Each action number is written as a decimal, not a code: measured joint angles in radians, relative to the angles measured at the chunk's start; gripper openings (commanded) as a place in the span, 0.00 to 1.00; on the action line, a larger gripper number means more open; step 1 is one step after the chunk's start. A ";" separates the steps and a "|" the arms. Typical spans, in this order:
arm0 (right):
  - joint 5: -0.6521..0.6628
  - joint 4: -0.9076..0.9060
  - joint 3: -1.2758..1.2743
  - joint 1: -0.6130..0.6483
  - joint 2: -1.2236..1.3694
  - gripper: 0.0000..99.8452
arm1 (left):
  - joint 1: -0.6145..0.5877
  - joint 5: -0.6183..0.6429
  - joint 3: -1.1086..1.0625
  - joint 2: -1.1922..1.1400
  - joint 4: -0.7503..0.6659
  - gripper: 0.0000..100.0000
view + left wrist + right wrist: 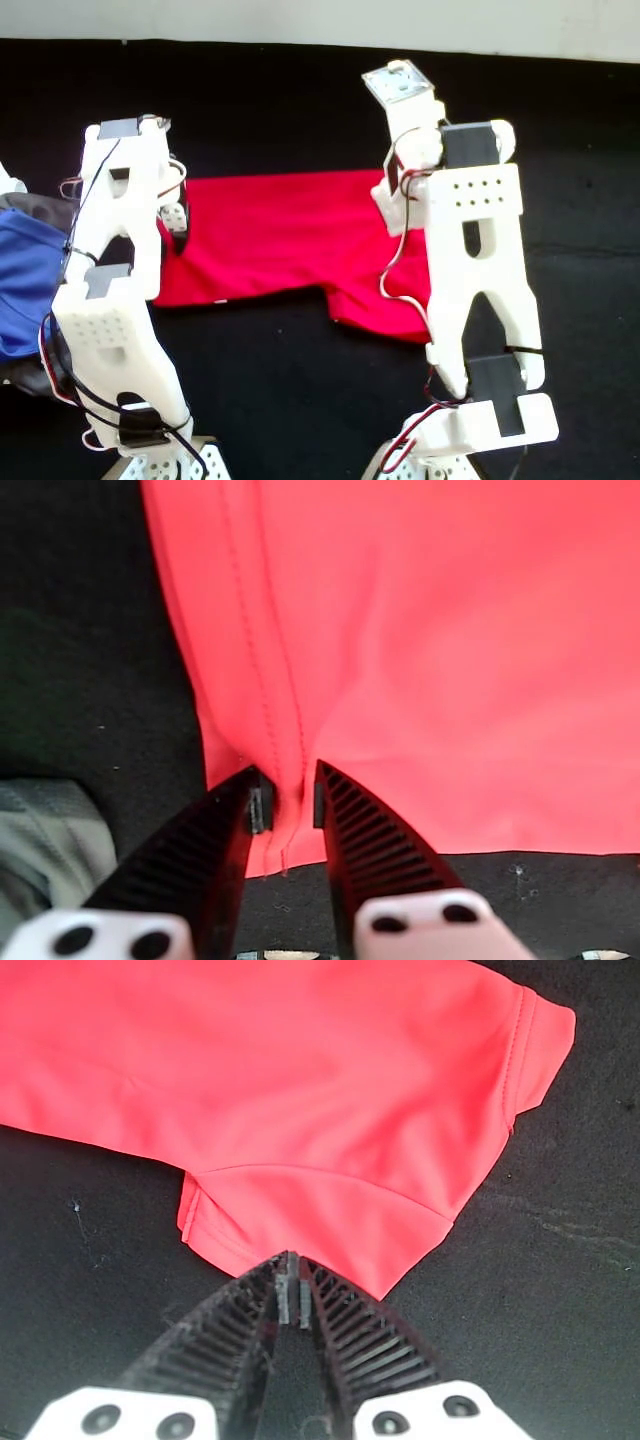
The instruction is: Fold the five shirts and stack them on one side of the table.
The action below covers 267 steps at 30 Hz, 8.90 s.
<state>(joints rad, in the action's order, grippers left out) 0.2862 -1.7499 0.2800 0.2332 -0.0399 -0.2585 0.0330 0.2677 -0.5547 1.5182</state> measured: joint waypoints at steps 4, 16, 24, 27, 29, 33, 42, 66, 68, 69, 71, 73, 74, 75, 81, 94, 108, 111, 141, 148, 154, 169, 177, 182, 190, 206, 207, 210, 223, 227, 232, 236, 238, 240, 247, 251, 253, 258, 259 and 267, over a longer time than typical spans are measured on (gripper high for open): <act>0.000 0.000 0.000 0.000 0.000 0.01 | 0.000 0.000 -0.049 0.000 -0.043 0.08; 0.000 0.000 0.000 0.000 0.000 0.01 | 0.000 0.000 -0.003 0.000 0.009 0.09; 0.000 0.000 0.000 0.000 0.000 0.01 | 0.000 0.000 0.021 0.000 0.048 0.08; 0.000 0.000 0.000 0.000 0.000 0.01 | 0.000 0.000 0.021 -0.018 0.028 0.08; 0.000 0.000 0.000 0.000 0.000 0.01 | 0.000 0.000 0.021 -0.060 0.003 0.06; 0.000 0.000 0.000 0.000 0.000 0.01 | 0.000 0.002 0.023 -0.100 -0.020 0.01; 0.000 0.000 0.000 0.000 0.000 0.01 | 0.000 0.031 0.169 -0.103 0.058 0.01; 0.000 0.000 0.000 0.000 0.000 0.01 | -0.002 0.035 0.379 -0.138 0.209 0.01; 0.000 0.000 0.000 0.000 0.000 0.01 | -0.009 0.035 0.384 -0.193 0.206 0.01; 0.000 0.000 0.000 0.000 0.000 0.01 | -0.011 0.035 0.384 -0.224 0.199 0.01; 0.000 0.000 0.000 0.000 0.000 0.01 | -0.011 0.026 0.385 -0.290 0.181 0.01; 0.000 0.000 0.000 0.011 0.000 0.01 | -0.009 0.026 0.391 -0.338 0.164 0.03; 0.000 0.000 0.000 0.018 0.000 0.01 | -0.008 0.025 0.399 -0.348 0.157 0.06; 0.000 0.000 0.000 0.021 0.000 0.01 | -0.008 0.025 0.402 -0.351 0.155 0.09; 0.000 0.000 0.000 0.023 0.000 0.01 | -0.025 0.023 0.402 -0.324 0.155 0.17; -0.003 0.232 -0.002 -0.029 0.259 0.01 | -0.107 -0.032 0.446 -0.106 0.106 0.16; -0.092 0.548 -0.002 -0.130 0.555 0.01 | 0.048 -0.178 0.520 -0.374 -0.146 0.01; -0.092 0.608 -0.002 -0.160 0.609 0.01 | 0.014 -0.239 0.628 -0.448 -0.144 0.01; -0.094 0.020 0.161 -0.017 0.123 0.01 | -0.058 -0.295 0.689 -0.121 0.252 0.01; -0.094 0.002 0.068 0.037 -0.031 0.01 | -0.084 -0.293 0.006 0.199 -0.009 0.01; -0.094 0.127 -0.313 0.110 -0.238 0.01 | -0.095 -0.293 -0.549 0.361 -0.471 0.01; 0.005 0.703 -1.151 0.224 -0.347 0.14 | -0.176 -0.290 -0.890 0.465 -0.884 0.01; 0.040 0.710 -1.160 0.278 -0.273 0.14 | -0.176 -0.290 -0.890 0.465 -0.884 0.01; 0.103 0.726 -1.155 0.281 -0.186 0.14 | -0.176 -0.290 -0.890 0.465 -0.884 0.01; 0.106 0.779 -1.137 0.278 -0.066 0.07 | -0.176 -0.290 -0.890 0.465 -0.884 0.01; 0.169 0.543 -0.740 0.083 -0.014 0.01 | -0.176 -0.290 -0.890 0.465 -0.887 0.01; 0.186 0.526 -0.692 0.068 -0.012 0.01 | -0.176 -0.290 -0.890 0.465 -0.887 0.01; 0.218 0.502 -0.588 0.046 -0.003 0.01 | -0.176 -0.290 -0.890 0.465 -0.887 0.01; 0.224 0.488 -0.071 0.040 0.457 0.01 | -0.176 -0.290 -0.890 0.465 -0.887 0.01; 0.224 0.454 0.106 0.038 0.618 0.10 | -0.176 -0.290 -0.890 0.465 -0.887 0.01; 0.089 0.359 0.319 0.032 0.713 0.16 | -0.176 -0.290 -0.890 0.465 -0.887 0.01; -0.009 0.336 0.443 -0.005 0.726 0.16 | -0.176 -0.290 -0.890 0.465 -0.887 0.01; -0.038 0.290 0.480 -0.028 0.726 0.16 | -0.176 -0.290 -0.890 0.465 -0.887 0.01; -0.041 0.209 0.522 -0.035 0.726 0.16 | -0.176 -0.290 -0.890 0.465 -0.887 0.01; 0.069 0.006 0.552 -0.026 0.713 0.17 | -0.176 -0.290 -0.890 0.465 -0.887 0.01; 0.130 -0.002 0.367 0.037 0.597 0.17 | -0.176 -0.290 -0.890 0.465 -0.887 0.01; 0.163 -0.003 0.219 0.081 0.499 0.17 | -0.176 -0.290 -0.890 0.465 -0.887 0.01; 0.196 0.084 -0.164 0.180 0.273 0.25 | -0.176 -0.290 -0.890 0.465 -0.887 0.01; 0.203 0.114 -0.232 0.187 0.242 0.26 | -0.176 -0.290 -0.890 0.465 -0.887 0.01; 0.210 0.321 -0.623 0.270 0.169 0.26 | -0.176 -0.290 -0.890 0.465 -0.887 0.01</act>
<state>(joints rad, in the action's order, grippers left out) 0.4964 -1.4293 -0.3429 0.5033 0.1289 -0.4350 -0.2570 -0.6222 -0.0898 0.6314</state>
